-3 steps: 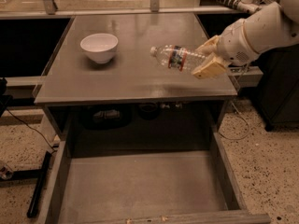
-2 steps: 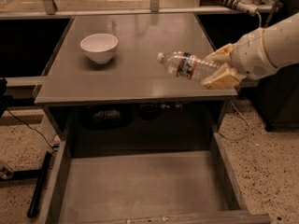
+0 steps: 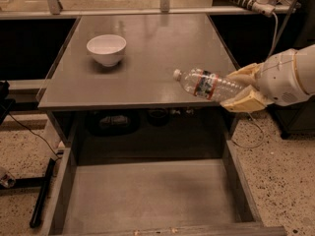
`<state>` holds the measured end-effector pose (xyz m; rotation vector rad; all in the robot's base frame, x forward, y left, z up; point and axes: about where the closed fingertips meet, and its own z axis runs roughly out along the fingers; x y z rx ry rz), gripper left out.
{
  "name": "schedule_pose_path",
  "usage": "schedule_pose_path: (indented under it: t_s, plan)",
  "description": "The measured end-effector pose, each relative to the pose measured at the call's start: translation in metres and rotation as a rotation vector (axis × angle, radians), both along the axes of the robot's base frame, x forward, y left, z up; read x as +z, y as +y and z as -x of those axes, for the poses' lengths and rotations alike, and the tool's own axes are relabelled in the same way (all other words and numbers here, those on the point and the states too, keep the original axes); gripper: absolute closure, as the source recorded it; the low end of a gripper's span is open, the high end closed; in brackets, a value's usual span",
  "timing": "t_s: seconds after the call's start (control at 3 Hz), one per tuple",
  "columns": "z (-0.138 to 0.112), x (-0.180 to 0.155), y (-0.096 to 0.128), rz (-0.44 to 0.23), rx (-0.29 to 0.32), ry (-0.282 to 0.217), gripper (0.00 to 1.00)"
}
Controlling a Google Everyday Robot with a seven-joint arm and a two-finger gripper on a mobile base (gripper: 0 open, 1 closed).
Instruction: Place water bottle into top drawer
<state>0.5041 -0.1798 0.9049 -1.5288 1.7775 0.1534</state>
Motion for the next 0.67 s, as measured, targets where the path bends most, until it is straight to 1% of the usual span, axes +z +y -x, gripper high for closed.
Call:
schedule_pose_path:
  t_s: [0.33,0.67]
  plan:
    - [0.015,-0.017,0.014,-0.022,0.017,0.026,1.0]
    - [0.033,-0.053,0.032,-0.048,0.022,0.084,1.0]
